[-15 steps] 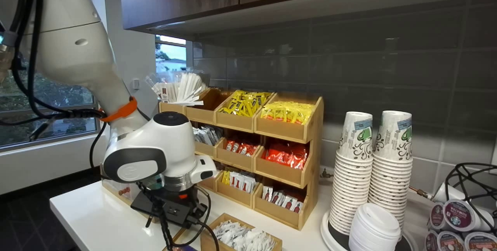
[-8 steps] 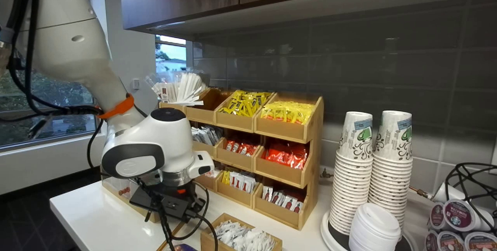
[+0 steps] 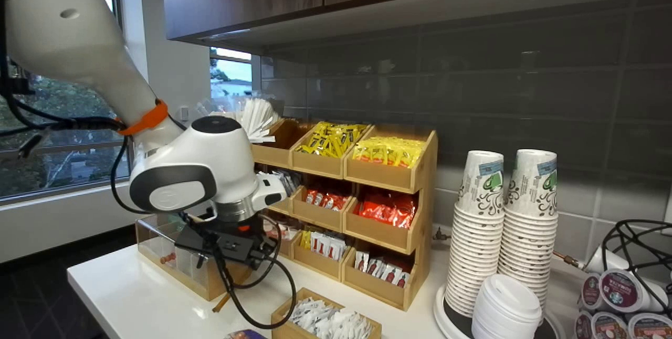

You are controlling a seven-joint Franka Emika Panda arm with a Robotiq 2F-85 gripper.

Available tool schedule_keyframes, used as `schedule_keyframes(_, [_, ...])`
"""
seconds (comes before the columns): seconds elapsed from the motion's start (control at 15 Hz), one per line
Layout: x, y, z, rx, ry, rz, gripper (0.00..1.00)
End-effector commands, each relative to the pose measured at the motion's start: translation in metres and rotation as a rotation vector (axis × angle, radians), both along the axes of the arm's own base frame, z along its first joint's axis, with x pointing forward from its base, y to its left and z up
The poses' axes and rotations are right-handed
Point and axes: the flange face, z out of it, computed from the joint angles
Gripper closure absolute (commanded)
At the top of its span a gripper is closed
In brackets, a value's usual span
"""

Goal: Remove the wooden stirrers from the counter and put them on the topmost shelf.

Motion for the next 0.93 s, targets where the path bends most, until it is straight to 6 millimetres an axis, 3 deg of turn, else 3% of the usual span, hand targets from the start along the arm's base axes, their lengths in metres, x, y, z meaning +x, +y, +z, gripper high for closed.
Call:
schedule_keyframes(0.0, [-0.019, 0.008, 0.045, 0.023, -0.043, 0.011, 0.98])
schedule_keyframes(0.6, [-0.038, 0.043, 0.173, 0.098, -0.254, 0.092, 0.98])
schedule_keyframes(0.87, [-0.037, 0.052, 0.217, 0.117, -0.367, 0.132, 0.98])
